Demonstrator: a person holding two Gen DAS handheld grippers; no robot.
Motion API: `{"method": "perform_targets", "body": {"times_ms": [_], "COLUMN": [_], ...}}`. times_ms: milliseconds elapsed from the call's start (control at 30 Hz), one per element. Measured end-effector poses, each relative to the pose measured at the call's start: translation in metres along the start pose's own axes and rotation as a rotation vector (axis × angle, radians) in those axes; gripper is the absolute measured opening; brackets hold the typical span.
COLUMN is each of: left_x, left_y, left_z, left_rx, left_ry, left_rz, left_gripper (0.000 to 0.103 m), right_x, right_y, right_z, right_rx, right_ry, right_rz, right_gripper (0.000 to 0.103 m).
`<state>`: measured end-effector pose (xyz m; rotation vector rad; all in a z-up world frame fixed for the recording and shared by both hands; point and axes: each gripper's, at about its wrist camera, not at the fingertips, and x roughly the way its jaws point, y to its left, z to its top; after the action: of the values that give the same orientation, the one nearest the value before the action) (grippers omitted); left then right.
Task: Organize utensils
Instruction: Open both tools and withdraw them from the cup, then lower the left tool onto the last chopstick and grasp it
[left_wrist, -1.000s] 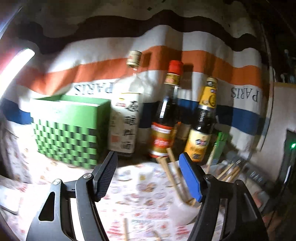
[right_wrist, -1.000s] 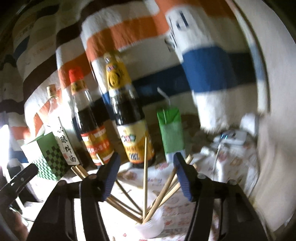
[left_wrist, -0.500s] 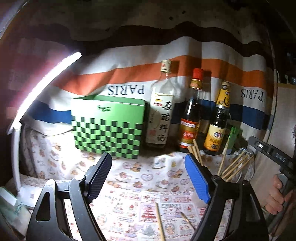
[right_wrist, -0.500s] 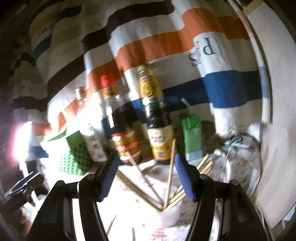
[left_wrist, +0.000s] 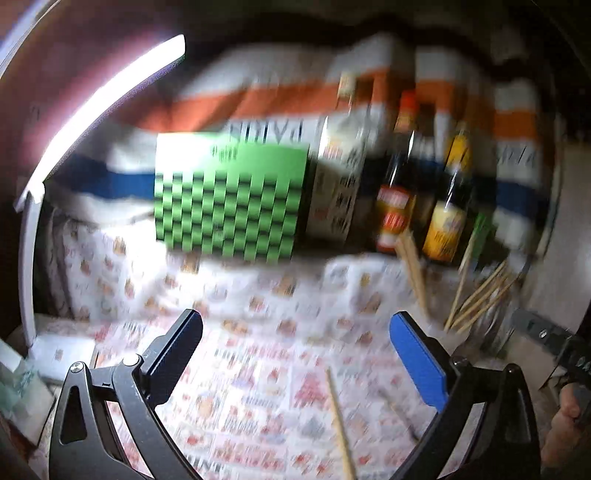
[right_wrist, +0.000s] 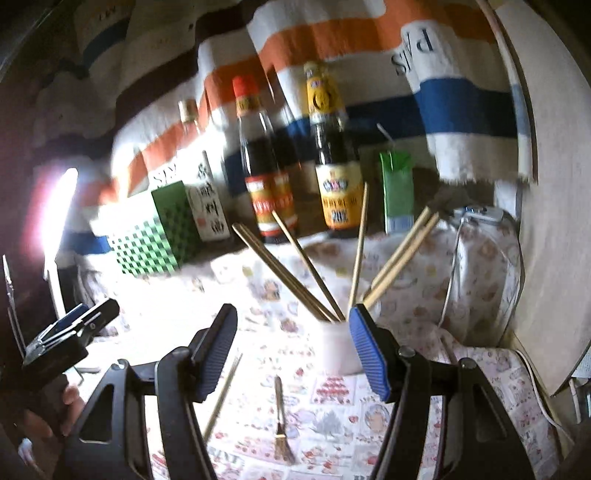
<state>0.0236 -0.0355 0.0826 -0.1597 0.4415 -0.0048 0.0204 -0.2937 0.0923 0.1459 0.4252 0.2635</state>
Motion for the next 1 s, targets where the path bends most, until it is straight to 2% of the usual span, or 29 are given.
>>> {"method": "perform_targets", "body": {"times_ms": [67, 100, 233, 333, 400, 467, 600, 700, 833, 867, 1000], "left_x": [0.025, 0.037, 0.063, 0.064, 0.063, 0.061, 0.058, 0.061, 0.071, 0.074, 0.076], "left_y": [-0.006, -0.008, -0.007, -0.021, -0.033, -0.041, -0.052, -0.058, -0.061, -0.061, -0.066], "left_z": [-0.008, -0.014, -0.035, -0.046, -0.053, -0.059, -0.066, -0.072, -0.084, -0.088, -0.094], "left_rx": [0.055, 0.068, 0.015, 0.083, 0.142, 0.147, 0.118, 0.125, 0.112, 0.113, 0.147], "left_ry": [0.156, 0.232, 0.421, 0.449, 0.468, 0.504, 0.568, 0.603, 0.684, 0.696, 0.701], "left_rz": [0.07, 0.074, -0.011, -0.007, -0.025, -0.062, -0.15, -0.148, -0.196, -0.198, -0.178], "left_gripper": [0.101, 0.101, 0.099, 0.092, 0.076, 0.066, 0.059, 0.047, 0.04, 0.036, 0.029], "right_x": [0.007, 0.011, 0.023, 0.03, 0.033, 0.034, 0.036, 0.038, 0.038, 0.039, 0.04], "right_y": [-0.004, -0.007, -0.016, -0.018, -0.016, -0.015, -0.018, -0.017, -0.016, -0.015, -0.015], "right_z": [-0.004, -0.004, -0.009, -0.014, -0.018, -0.02, -0.02, -0.019, -0.02, -0.02, -0.021], "right_rx": [0.009, 0.023, 0.072, 0.088, 0.069, 0.056, 0.07, 0.06, 0.047, 0.044, 0.042], "right_ry": [0.039, 0.061, 0.155, 0.218, 0.227, 0.232, 0.255, 0.254, 0.258, 0.261, 0.266], "right_rz": [-0.016, -0.017, -0.006, -0.02, -0.05, -0.075, -0.078, -0.092, -0.098, -0.099, -0.102], "right_gripper": [0.06, 0.06, 0.06, 0.06, 0.06, 0.061, 0.063, 0.064, 0.064, 0.064, 0.064]}}
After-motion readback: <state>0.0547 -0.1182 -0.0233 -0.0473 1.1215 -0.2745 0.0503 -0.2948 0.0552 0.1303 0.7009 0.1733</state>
